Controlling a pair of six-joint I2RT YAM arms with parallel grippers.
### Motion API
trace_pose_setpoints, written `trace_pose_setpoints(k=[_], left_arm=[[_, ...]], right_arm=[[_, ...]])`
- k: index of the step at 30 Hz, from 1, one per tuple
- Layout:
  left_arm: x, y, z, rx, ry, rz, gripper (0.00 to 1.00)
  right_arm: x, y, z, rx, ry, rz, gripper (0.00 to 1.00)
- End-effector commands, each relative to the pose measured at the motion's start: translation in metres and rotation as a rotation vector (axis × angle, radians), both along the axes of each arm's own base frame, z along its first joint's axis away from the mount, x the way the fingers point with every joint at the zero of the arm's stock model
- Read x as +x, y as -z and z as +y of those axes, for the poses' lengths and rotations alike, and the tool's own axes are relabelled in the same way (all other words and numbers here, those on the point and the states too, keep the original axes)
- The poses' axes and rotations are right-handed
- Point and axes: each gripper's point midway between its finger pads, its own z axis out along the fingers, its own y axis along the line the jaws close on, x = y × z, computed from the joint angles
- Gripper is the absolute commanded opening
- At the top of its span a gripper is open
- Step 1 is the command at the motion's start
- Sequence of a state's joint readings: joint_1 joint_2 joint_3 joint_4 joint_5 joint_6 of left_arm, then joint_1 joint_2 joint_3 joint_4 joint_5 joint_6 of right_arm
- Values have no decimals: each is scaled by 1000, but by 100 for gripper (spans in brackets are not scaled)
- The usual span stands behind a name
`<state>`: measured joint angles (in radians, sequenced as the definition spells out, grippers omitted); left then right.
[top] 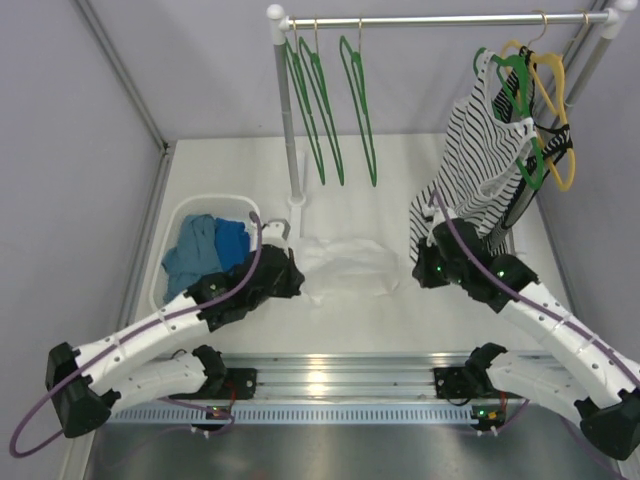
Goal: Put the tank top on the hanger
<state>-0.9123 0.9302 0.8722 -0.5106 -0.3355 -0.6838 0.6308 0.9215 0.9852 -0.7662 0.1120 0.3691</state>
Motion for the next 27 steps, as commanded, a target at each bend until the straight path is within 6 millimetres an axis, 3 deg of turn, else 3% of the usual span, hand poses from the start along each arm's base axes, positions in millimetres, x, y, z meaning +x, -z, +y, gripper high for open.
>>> trace_pose_setpoints(k=[1,2,5,10,19,22,23,27], left_arm=[[-15,46,-21,-85,51,122,0],[-20,68,-20,-70,54,164,0],[-19,98,-27,-46,69,212,0],[-8,118,-33,-28,70,228,0],[2,141,-11,-8,-6,283,1],[2,146,-7,2,-14,293,12],[2,146,-7,0,-12,294,21],[3,135,-5,4,-4,273,38]], right_arm=[[-14,40,3,47,14,91,0],[-16,58,4,48,18,113,0],[-14,88,4,23,32,156,0],[-8,109,8,6,44,185,0],[0,128,3,-40,88,196,8],[2,134,4,-44,92,208,9],[2,137,4,-45,95,212,10],[2,136,7,-37,90,214,23]])
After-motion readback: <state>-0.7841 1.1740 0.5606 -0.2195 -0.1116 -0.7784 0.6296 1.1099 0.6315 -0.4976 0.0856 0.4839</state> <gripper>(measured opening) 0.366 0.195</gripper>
